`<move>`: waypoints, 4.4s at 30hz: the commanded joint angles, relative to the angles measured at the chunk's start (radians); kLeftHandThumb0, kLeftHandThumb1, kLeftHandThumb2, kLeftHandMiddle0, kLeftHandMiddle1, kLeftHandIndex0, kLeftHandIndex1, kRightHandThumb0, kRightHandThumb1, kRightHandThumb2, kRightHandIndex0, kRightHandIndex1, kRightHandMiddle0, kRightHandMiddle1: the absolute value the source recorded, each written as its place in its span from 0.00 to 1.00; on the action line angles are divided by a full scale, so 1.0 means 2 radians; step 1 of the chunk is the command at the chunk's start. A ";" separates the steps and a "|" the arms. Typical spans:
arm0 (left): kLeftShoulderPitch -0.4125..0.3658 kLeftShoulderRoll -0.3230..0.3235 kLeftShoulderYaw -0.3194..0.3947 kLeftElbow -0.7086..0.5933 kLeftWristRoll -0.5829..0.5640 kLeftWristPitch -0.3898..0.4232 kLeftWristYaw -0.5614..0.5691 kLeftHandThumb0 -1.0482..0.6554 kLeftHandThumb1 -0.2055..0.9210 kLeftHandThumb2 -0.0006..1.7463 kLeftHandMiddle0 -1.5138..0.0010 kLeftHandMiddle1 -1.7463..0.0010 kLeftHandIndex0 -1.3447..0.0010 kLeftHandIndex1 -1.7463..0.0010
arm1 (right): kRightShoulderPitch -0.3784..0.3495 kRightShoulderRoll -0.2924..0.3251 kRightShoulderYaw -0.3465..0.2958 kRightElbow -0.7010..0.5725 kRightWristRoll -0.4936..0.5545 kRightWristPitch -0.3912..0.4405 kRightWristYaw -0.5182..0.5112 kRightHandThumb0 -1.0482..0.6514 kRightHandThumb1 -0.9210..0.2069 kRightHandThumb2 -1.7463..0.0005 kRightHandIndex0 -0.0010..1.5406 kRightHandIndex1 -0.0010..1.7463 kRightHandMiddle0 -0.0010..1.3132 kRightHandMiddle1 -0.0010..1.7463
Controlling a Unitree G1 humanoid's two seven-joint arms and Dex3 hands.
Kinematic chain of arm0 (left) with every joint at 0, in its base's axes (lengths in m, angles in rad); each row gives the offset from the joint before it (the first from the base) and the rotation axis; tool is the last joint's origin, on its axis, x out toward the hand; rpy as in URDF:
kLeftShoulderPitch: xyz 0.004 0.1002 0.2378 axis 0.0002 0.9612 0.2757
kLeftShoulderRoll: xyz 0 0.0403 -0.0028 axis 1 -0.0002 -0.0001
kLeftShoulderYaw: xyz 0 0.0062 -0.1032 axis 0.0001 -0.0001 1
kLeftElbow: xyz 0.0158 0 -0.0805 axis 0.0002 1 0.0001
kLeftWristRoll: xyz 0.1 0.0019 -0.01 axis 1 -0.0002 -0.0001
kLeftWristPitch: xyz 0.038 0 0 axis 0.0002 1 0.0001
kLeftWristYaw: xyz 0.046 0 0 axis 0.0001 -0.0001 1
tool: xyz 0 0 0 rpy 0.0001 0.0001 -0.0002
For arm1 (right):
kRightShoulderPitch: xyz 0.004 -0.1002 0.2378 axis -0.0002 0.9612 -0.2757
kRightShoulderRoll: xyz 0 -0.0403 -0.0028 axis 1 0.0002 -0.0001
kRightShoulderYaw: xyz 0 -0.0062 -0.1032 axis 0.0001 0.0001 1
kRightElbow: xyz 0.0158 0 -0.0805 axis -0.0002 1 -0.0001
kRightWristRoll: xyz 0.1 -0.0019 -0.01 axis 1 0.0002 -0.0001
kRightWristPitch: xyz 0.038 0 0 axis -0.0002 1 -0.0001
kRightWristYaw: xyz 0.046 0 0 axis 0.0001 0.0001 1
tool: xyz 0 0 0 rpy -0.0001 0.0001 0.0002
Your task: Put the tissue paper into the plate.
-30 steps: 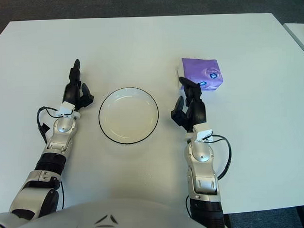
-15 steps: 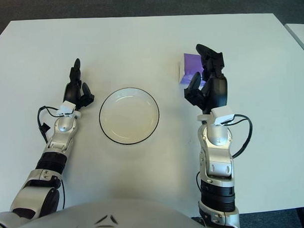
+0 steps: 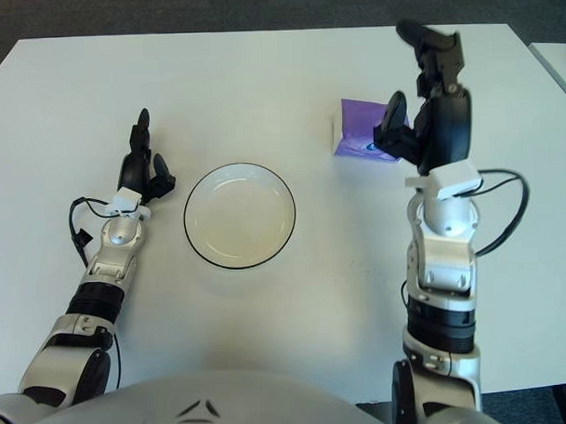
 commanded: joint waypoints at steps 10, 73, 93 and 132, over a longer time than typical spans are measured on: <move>0.043 -0.005 -0.010 0.059 0.005 0.015 -0.003 0.11 1.00 0.65 1.00 1.00 1.00 0.93 | -0.073 -0.097 -0.018 0.001 -0.044 0.078 0.035 0.38 0.10 0.40 0.18 0.11 0.00 0.54; 0.037 0.000 -0.012 0.080 -0.003 -0.008 -0.006 0.11 1.00 0.65 1.00 1.00 1.00 0.95 | -0.262 -0.277 0.231 0.394 -0.318 -0.066 0.115 0.00 0.00 0.79 0.00 0.00 0.00 0.00; 0.037 0.004 -0.011 0.081 0.000 -0.006 -0.005 0.11 1.00 0.65 1.00 1.00 1.00 0.93 | -0.259 -0.283 0.239 0.408 -0.322 -0.071 0.132 0.00 0.00 0.78 0.00 0.00 0.00 0.00; 0.029 0.010 -0.011 0.098 0.004 -0.021 -0.001 0.11 1.00 0.65 0.99 1.00 1.00 0.93 | -0.258 -0.303 0.245 0.374 -0.303 -0.090 0.281 0.00 0.00 0.84 0.00 0.00 0.00 0.00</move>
